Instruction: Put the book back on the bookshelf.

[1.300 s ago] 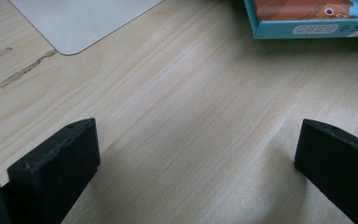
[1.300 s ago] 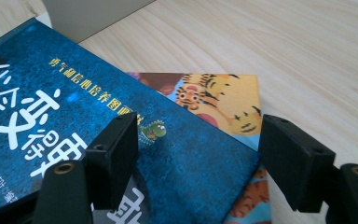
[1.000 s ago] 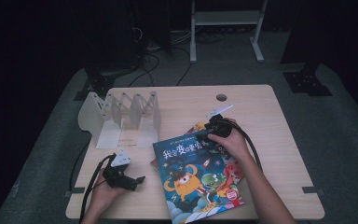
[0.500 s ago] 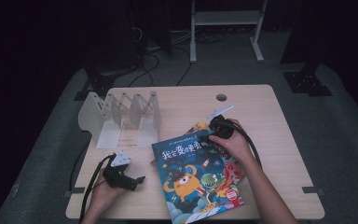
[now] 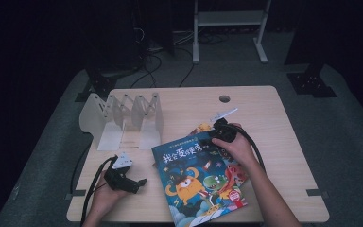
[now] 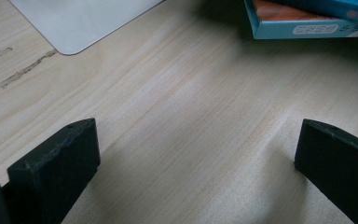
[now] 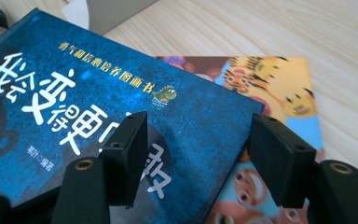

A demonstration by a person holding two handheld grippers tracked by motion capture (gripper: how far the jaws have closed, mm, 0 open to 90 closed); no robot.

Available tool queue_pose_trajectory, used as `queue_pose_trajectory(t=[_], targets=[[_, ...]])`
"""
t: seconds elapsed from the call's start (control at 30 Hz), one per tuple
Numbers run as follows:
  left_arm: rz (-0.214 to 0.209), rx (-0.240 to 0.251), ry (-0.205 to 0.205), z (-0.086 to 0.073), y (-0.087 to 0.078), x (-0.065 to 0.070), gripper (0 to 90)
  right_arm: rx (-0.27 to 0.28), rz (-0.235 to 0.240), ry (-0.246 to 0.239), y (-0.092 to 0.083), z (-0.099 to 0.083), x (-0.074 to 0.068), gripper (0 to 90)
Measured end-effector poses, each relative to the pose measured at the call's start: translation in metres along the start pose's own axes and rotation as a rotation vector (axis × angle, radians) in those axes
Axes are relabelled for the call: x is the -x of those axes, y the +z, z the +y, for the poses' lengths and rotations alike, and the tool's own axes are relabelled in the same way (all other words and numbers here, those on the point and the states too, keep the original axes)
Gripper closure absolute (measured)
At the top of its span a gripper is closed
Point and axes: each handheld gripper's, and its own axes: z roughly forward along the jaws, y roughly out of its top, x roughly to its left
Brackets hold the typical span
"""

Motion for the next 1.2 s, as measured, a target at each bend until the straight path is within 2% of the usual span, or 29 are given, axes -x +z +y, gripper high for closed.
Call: queue_pose_trajectory(t=[0.5,0.7,0.83,0.9,1.07,1.2], targets=[[0.0,0.0,0.0,0.0,0.0,0.0,0.0,-0.021,0.045,-0.036,0.035,0.033,-0.021,40.5],[0.0,0.001,0.0,0.0,0.0,0.0,0.0,-0.016,0.034,-0.059,0.039,0.038,-0.028,41.7],[-0.004,0.001,0.004,0.0,0.0,0.0,0.0,-0.002,0.03,-0.072,0.031,0.035,-0.031,43.3],[-0.015,-0.001,0.015,0.0,-0.001,0.0,0.0,0.005,0.02,-0.071,0.021,0.029,-0.029,43.1],[-0.042,0.019,-0.001,0.002,-0.006,-0.002,0.0,0.011,-0.008,-0.063,0.003,0.016,-0.024,42.2],[-0.063,0.028,0.016,0.007,-0.013,-0.004,0.0,0.028,-0.018,-0.049,-0.012,0.004,-0.022,41.6]])
